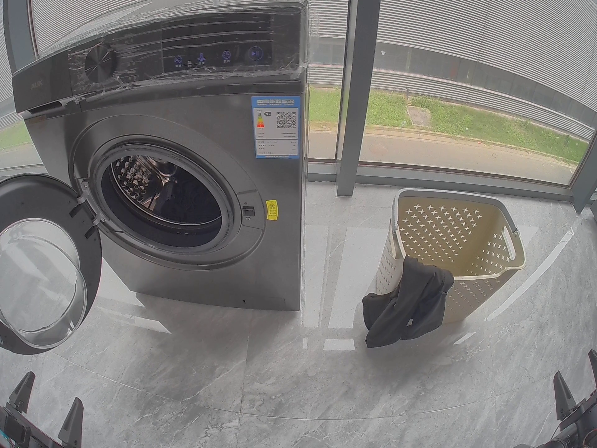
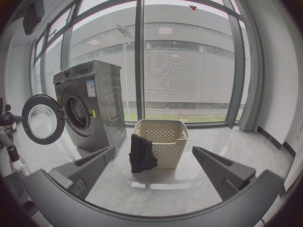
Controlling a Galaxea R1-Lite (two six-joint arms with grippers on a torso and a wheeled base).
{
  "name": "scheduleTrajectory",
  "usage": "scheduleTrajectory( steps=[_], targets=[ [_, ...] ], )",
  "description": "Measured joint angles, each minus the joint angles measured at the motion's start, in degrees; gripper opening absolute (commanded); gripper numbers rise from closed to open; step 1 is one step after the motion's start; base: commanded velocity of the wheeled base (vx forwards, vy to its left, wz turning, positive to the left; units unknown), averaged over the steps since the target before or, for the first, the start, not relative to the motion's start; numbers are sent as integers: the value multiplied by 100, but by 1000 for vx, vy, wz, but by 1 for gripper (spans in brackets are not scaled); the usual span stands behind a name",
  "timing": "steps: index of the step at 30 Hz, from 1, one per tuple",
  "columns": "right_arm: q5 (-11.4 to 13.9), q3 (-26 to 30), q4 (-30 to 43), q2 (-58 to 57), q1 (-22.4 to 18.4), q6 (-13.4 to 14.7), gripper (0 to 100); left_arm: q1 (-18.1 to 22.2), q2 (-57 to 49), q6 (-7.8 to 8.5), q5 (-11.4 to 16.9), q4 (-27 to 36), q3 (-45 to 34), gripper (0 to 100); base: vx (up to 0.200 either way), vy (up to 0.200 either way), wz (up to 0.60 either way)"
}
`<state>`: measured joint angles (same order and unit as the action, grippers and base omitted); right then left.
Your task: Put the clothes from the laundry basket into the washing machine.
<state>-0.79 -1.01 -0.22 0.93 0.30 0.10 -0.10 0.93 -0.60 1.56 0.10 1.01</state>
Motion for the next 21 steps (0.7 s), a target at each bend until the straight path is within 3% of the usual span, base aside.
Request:
scheduleTrajectory(
  steps=[9,15,21],
  targets=[
    [1,0,4,0,5,-7,100,0,0,0,0,0,0,100,0,0,0],
    [112,0,1,0,10,1,100,0,0,6,2,0,0,100,0,0,-600],
    [101,0,0,0,10,4,100,0,0,5,0,0,0,100,0,0,0]
  ],
)
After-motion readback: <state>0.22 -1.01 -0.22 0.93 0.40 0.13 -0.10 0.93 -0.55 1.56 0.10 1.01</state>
